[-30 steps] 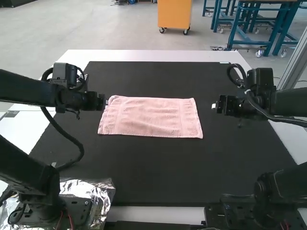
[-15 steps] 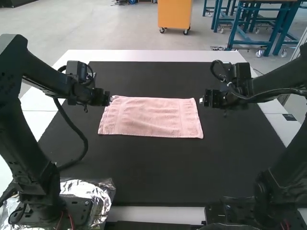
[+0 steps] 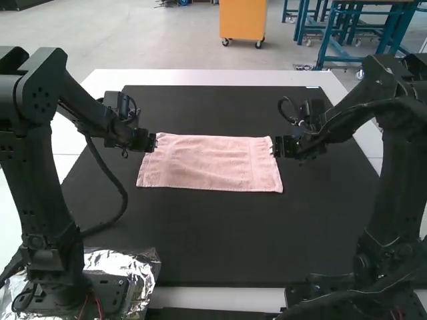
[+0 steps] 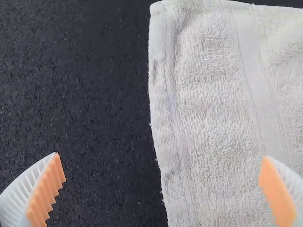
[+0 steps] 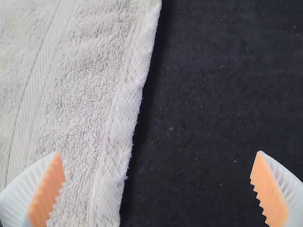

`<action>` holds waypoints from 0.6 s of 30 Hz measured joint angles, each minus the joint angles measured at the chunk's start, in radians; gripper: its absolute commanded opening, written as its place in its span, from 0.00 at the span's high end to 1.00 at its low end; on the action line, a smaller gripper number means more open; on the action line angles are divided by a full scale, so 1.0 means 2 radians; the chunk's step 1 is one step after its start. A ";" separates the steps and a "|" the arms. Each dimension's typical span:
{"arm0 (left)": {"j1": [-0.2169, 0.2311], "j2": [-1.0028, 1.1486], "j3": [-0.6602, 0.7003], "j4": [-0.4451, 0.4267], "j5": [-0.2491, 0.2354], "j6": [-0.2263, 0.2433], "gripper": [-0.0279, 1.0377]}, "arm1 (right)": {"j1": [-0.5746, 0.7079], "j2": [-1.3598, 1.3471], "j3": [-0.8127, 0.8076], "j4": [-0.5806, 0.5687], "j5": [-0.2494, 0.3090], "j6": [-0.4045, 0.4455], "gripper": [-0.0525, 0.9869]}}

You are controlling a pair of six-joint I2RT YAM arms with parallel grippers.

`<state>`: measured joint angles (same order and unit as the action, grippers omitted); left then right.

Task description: Fold the towel.

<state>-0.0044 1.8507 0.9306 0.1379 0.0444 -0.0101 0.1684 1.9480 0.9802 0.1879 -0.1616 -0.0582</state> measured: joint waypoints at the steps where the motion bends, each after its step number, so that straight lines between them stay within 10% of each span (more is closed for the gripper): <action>1: 0.002 0.006 0.007 0.001 0.000 0.001 0.07 | 0.000 0.006 0.005 0.002 0.000 -0.001 0.08; 18: 0.007 0.074 0.066 0.005 -0.004 0.012 0.08 | 0.007 0.098 0.117 -0.007 0.000 -0.004 0.08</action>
<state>0.0090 1.9984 1.0634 0.1471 0.0372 0.0143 0.1825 2.1445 1.2140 0.1730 -0.1612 -0.0658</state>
